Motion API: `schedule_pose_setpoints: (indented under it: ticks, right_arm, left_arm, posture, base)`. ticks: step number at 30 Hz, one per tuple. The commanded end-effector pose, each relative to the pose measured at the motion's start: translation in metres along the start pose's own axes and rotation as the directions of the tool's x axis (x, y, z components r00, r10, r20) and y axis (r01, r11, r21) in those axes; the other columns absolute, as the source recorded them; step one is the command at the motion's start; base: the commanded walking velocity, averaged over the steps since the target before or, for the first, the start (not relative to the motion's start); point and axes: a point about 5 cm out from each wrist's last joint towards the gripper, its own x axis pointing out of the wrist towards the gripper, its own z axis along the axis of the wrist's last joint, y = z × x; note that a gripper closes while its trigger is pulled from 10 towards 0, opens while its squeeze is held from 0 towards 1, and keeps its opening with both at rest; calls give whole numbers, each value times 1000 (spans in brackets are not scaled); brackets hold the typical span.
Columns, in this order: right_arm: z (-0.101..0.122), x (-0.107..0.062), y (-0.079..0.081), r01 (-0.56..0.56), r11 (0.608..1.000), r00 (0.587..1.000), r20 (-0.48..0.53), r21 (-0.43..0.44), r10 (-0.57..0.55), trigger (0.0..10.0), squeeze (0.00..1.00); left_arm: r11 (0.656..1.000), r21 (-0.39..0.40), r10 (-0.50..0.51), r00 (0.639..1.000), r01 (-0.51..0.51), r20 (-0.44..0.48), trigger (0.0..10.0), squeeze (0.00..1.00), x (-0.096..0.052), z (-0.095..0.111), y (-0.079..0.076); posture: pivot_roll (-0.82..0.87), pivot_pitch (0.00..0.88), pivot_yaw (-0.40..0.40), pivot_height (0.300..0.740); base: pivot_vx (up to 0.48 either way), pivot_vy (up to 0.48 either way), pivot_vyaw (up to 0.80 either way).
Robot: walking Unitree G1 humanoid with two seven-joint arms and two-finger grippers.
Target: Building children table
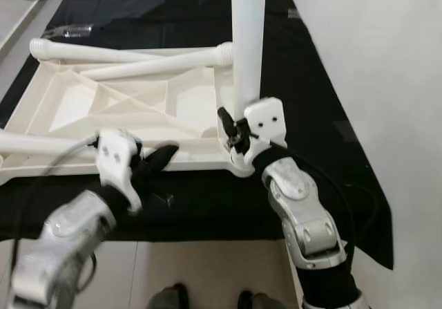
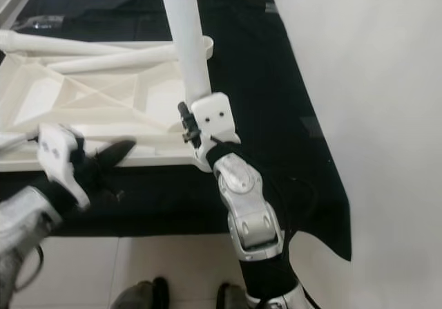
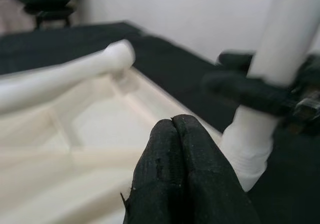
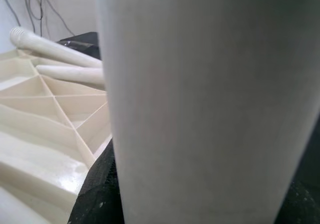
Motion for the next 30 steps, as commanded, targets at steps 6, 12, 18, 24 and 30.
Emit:
schedule_pose_setpoints:
  ticks: [6, 12, 18, 24, 30]
  right_arm:
    - [-60, -3, -14, 61, 994, 948, -316, 88, -30, 10000, 0]
    - [-58, 1, -18, 52, 993, 950, -312, 102, -17, 10000, 0]
    - [-58, 3, -12, 37, 992, 951, -310, 123, 3, 10000, 0]
    - [-53, 2, 4, -20, 968, 976, -204, 251, 73, 10000, 0]
    - [-47, -4, 12, -139, 952, 980, -97, 273, 171, 10000, 0]
  left_arm:
    - [997, -28, -78, 997, 78, 16, 10000, 0, 7, 11, 6]
    - [990, -57, -125, 990, 130, 72, 10000, 0, 22, 24, 5]
    - [972, -93, -202, 972, 214, 121, 10000, 1000, 37, 39, 4]
    - [919, -93, -362, 913, 384, 190, 10000, 1000, 78, 68, -1]
    - [903, -120, -391, 904, 413, 171, 10000, 1000, 91, 69, 0]
  posture:
    - [76, 197, 1, 740]
    - [74, 194, -6, 740]
    - [75, 192, -4, 740]
    - [67, 185, 17, 740]
    - [62, 185, 32, 740]
  base:
    - [0, 0, 0]
    - [0, 0, 0]
    - [0, 0, 0]
    - [0, 0, 0]
    - [0, 0, 0]
